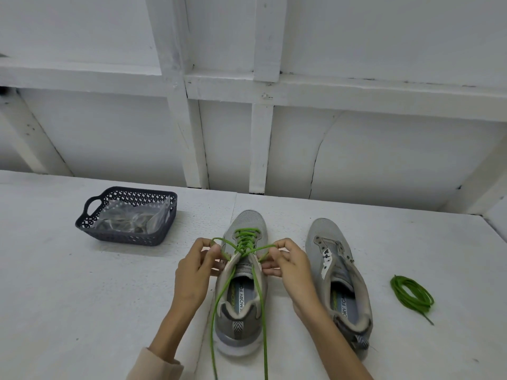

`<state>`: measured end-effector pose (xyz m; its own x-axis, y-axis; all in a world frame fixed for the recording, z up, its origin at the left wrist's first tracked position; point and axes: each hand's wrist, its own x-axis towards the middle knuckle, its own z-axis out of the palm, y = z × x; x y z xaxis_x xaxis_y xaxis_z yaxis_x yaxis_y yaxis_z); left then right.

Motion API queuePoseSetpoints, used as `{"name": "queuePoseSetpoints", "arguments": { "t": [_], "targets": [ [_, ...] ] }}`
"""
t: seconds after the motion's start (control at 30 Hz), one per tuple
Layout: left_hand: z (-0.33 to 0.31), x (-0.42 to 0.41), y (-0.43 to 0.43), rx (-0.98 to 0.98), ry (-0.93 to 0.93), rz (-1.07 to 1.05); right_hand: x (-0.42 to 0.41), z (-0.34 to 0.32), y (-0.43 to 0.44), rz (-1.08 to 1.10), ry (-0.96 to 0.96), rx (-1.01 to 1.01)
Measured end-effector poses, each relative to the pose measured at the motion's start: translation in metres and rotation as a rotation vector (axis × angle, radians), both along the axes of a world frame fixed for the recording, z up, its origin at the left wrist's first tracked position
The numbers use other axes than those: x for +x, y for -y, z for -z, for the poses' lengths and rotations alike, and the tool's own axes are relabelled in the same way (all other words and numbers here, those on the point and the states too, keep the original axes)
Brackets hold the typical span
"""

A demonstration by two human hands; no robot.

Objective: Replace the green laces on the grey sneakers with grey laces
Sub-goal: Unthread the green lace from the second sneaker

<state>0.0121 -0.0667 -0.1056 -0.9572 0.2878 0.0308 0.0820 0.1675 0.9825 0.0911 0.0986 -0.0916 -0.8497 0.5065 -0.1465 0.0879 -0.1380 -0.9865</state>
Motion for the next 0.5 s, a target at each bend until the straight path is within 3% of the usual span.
{"name": "queuePoseSetpoints", "arguments": {
  "t": [0.1,0.2,0.27,0.4,0.5],
  "targets": [
    [-0.0007,0.0018,-0.0001,-0.033,-0.007,0.059,0.005,0.0007,-0.0023,-0.041,-0.005,-0.054],
    [-0.0017,0.0057,0.0031,-0.08,-0.02,0.151,0.0084,0.0007,-0.005,-0.133,-0.003,0.061],
    [-0.0005,0.0037,0.0029,-0.059,-0.031,0.116,0.0066,0.0003,-0.0027,-0.097,-0.016,0.064],
    [0.0006,0.0035,-0.0023,0.144,0.101,-0.077,0.0032,0.0026,0.0027,0.1,-0.045,-0.159],
    [0.0033,0.0078,-0.0013,0.011,0.041,0.062,0.0077,0.0036,0.0036,0.006,-0.024,-0.092]
  ]
}}
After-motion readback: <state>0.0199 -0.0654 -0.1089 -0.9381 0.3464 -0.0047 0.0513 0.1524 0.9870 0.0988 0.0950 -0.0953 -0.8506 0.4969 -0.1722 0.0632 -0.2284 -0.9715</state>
